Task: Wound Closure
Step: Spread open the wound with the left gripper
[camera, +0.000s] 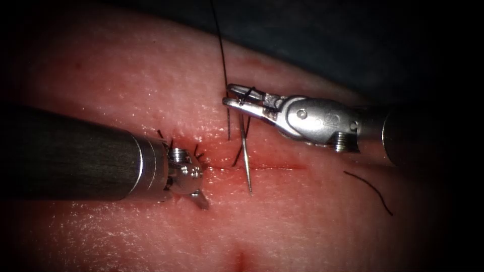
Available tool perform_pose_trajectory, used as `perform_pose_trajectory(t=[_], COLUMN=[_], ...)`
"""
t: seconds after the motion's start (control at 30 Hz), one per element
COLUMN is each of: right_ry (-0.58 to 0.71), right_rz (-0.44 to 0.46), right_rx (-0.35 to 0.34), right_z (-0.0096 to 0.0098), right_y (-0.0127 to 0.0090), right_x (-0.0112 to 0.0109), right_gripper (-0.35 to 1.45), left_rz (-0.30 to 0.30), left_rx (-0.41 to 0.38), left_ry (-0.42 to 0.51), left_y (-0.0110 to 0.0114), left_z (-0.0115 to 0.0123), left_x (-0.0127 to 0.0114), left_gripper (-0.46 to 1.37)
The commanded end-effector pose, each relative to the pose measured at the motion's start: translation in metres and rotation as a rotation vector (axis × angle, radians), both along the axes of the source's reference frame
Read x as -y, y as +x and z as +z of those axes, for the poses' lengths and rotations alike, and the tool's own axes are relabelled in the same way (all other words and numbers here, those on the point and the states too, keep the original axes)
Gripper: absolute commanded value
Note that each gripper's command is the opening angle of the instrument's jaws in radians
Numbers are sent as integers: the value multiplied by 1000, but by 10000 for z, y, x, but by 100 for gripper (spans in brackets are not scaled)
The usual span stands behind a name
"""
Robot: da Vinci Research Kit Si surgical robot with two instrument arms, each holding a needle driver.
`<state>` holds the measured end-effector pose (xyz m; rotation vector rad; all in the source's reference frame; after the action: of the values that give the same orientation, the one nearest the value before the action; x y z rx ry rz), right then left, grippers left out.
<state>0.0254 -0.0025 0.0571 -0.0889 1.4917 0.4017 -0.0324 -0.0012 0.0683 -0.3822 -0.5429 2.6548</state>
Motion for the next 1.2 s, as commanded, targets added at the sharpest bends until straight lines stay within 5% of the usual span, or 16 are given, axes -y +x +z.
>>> perform_pose_trajectory(t=[0.03,0.37,0.57,0.73,0.87,1.0,1.07,1.2], right_ry=[1,-7,-7,-13,-13,-13,-13,-13], right_rz=[3,2,2,2,2,2,2,3], right_rx=[1,4,4,6,6,6,6,6], right_z=[-1,-7,-6,-5,-5,-5,-5,-4], right_y=[0,2,1,1,1,0,0,0], right_x=[0,0,0,-1,-2,-2,-2,-3], right_gripper=[-35,-35,-35,-35,-35,-35,-35,-35], left_rz=[0,-3,-20,-24,-32,-42,-42,-58], left_rx=[0,5,18,41,86,155,195,279], left_ry=[0,0,-7,-22,-36,-34,-27,-65], left_y=[0,0,-1,-3,-3,-3,-3,-10], left_z=[0,-5,-15,-26,-37,-47,-51,-54], left_x=[0,-2,-6,-6,-13,-21,-27,-44], left_gripper=[53,48,9,-1,-7,-35,-24,-35])
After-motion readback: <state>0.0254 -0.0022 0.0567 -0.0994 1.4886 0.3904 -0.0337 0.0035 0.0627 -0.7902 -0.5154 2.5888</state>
